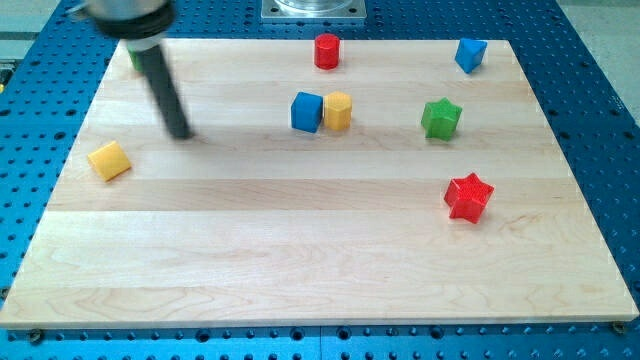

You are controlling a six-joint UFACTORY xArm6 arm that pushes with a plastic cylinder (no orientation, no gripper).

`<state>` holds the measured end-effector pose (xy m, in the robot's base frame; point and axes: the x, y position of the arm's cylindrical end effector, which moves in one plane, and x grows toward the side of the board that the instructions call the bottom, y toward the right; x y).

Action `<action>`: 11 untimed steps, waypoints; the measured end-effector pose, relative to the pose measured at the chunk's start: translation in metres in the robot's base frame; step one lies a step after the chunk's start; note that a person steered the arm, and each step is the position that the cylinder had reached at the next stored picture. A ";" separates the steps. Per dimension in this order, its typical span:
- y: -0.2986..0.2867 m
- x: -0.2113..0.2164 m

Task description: Place the blue cube to the right center of the board

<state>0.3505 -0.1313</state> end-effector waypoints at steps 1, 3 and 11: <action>0.055 -0.063; 0.134 0.068; 0.334 0.076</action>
